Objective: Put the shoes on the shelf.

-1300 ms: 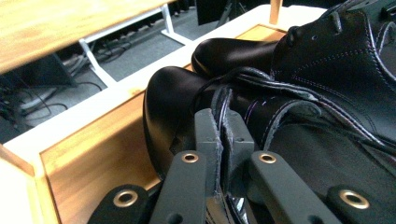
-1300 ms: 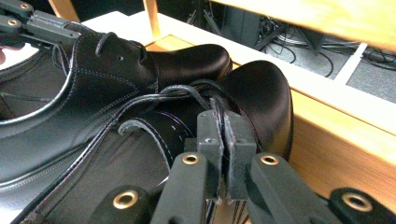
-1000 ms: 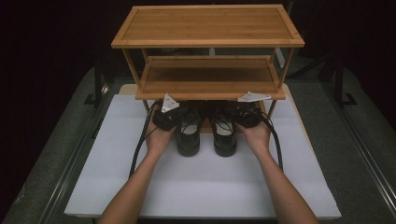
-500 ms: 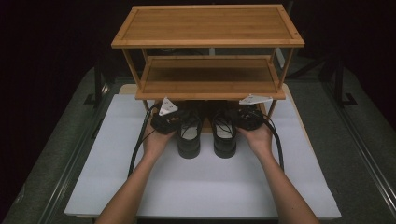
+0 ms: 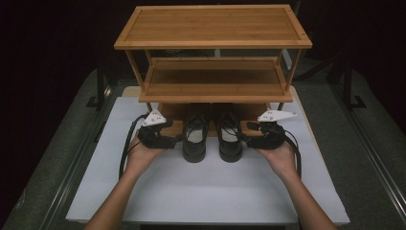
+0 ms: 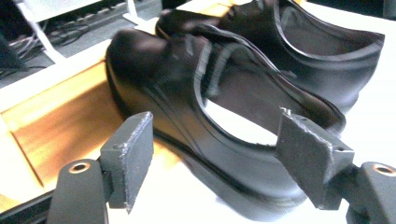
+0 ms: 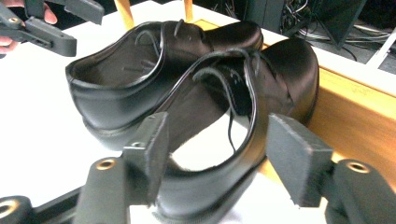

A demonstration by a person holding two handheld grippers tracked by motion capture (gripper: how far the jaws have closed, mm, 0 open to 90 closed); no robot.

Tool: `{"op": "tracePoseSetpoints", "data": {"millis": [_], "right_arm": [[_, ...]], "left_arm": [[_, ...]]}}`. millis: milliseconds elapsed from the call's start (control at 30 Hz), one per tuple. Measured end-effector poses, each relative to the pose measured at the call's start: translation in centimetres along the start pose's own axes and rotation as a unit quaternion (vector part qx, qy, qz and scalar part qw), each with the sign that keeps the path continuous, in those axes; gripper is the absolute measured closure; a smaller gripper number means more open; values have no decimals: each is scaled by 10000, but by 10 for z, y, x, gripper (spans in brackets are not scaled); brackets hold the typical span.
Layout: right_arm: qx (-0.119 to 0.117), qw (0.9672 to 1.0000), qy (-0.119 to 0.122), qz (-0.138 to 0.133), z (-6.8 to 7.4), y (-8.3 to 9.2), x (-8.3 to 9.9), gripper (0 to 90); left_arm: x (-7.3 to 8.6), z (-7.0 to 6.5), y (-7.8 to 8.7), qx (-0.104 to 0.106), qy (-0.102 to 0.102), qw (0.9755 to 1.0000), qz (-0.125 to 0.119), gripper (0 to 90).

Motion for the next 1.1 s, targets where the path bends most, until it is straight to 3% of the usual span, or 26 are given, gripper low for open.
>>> {"op": "tracePoseSetpoints", "data": {"millis": [233, 433, 600, 833, 1100], "right_arm": [[-63, 9999, -87, 109, 2, 6, 34, 311], [-264, 9990, -117, 345, 5, -8, 60, 265], [-390, 9967, -61, 716, 5, -27, 77, 241], [-502, 9951, 94, 844, 8, -47, 83, 237], [-546, 9942, 186, 907, 16, -60, 81, 250]], "left_arm": [[29, -16, -3, 218, -153, 9993, 255, 203], [44, -22, -20, 310, -320, 9973, 576, 177], [53, -25, -33, 318, -480, 9951, 798, 165], [60, -27, -48, 356, -713, 9920, 984, 165], [58, -34, -56, 349, -886, 9908, 964, 174]]}}
Point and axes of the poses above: each handheld gripper's, and its own axes: y roughly backward along the jaws, x roughly out of its underside, z roughly to its left, the point moved 9 cm from there along -y, roughly forward along the jaws, and after that the axes turned 6 degrees about z, right-handed, at the moved point
